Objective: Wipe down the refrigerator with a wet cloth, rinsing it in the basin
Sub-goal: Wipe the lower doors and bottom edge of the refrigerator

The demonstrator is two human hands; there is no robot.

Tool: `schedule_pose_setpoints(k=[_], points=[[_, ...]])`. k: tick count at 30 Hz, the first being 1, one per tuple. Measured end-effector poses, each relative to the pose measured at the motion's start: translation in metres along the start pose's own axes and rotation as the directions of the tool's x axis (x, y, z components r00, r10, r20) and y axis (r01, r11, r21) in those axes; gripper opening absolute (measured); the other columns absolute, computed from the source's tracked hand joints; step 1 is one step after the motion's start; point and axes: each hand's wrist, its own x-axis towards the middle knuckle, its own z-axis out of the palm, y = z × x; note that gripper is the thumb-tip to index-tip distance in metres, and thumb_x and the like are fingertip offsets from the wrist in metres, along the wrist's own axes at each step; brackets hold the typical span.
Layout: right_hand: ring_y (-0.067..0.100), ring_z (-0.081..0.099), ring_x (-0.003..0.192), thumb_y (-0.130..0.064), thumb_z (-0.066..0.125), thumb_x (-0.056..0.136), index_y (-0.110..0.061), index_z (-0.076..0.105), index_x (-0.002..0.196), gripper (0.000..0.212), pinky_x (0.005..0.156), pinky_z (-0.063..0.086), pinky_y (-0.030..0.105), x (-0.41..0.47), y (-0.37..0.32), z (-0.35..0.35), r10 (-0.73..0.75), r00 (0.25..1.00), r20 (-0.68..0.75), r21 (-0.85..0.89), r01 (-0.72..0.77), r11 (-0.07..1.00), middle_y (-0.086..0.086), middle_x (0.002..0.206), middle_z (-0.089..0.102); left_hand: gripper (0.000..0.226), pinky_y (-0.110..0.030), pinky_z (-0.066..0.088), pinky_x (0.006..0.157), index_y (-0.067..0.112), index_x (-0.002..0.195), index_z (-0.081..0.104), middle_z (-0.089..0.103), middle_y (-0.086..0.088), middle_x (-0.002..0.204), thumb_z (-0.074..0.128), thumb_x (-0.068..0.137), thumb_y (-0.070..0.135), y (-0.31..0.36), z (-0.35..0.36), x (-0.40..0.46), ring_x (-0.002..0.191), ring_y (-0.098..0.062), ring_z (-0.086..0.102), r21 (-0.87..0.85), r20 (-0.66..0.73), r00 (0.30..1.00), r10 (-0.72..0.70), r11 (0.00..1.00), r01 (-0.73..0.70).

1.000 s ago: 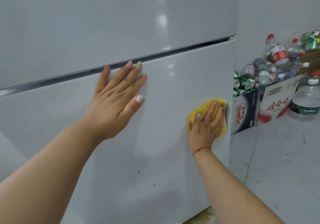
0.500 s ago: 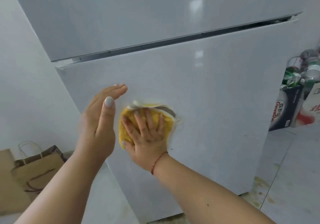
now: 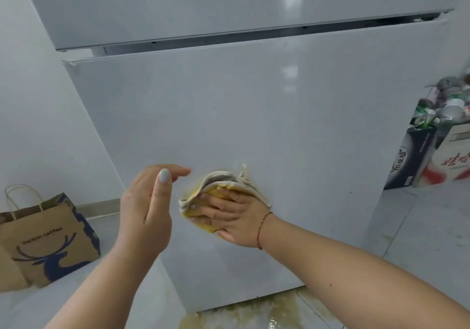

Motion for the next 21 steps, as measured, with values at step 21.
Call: schedule_pose_setpoints(k=[21], points=[[0.022, 0.008, 0.148, -0.054, 0.017, 0.097, -0.035, -0.005, 0.152, 0.062, 0.118, 0.016, 0.047, -0.188, 0.090, 0.005, 0.848, -0.434, 0.305, 0.407, -0.745, -0.528, 0.002, 0.162, -0.003, 0.060, -0.045, -0.005, 0.121, 0.019, 0.146, 0.042, 0.029, 0.001, 0.158, 0.013, 0.103, 0.049, -0.026, 0.073, 0.006, 0.150, -0.016, 0.010, 0.369, 0.516, 0.788, 0.335, 0.743, -0.558]])
